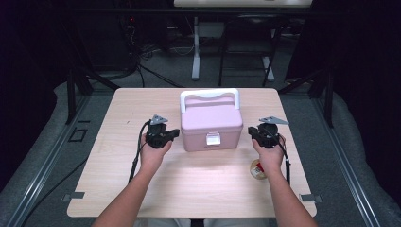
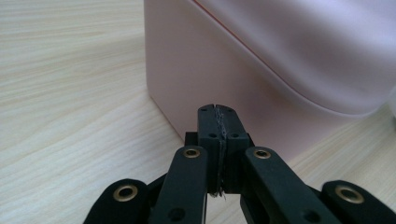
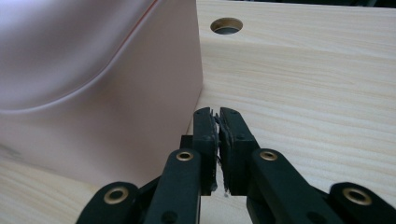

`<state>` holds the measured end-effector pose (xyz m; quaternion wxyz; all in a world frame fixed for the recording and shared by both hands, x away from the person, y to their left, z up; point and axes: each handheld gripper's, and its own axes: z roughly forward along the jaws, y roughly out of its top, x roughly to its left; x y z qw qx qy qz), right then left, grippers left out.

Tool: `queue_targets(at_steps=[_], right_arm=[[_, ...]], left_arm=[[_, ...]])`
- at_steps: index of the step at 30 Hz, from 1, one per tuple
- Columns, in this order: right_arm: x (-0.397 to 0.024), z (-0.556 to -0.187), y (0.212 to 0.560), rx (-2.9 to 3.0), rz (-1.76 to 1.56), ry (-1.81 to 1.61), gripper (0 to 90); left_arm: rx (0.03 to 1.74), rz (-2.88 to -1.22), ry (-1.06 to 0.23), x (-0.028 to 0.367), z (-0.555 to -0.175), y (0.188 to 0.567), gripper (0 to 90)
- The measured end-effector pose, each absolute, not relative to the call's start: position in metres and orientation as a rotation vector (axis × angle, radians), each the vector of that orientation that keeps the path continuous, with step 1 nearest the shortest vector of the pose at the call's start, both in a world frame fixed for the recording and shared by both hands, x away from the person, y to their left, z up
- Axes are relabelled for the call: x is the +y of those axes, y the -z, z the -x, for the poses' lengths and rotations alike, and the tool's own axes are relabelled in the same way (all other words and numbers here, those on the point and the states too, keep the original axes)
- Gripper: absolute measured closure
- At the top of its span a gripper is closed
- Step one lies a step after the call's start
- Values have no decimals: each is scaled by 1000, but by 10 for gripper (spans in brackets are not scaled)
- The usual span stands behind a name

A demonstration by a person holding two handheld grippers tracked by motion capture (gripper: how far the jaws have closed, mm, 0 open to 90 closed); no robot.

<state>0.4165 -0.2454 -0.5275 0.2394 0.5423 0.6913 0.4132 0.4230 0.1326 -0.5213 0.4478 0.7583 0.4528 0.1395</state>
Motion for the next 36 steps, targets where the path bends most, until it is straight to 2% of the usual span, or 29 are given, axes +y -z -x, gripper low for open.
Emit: queue_targets(at_steps=[16, 17, 36], right_arm=[[-228, -427, 525, 1946, -1412, -1166, 873], [-225, -427, 525, 1951, -1409, -1168, 898], [-217, -420, 524, 1985, -1411, -1172, 900]], left_arm=[[1155, -1856, -349, 126, -429, 527, 900], [1151, -1861, -357, 125, -429, 527, 900], [1166, -1867, -332, 135, -422, 524, 900]])
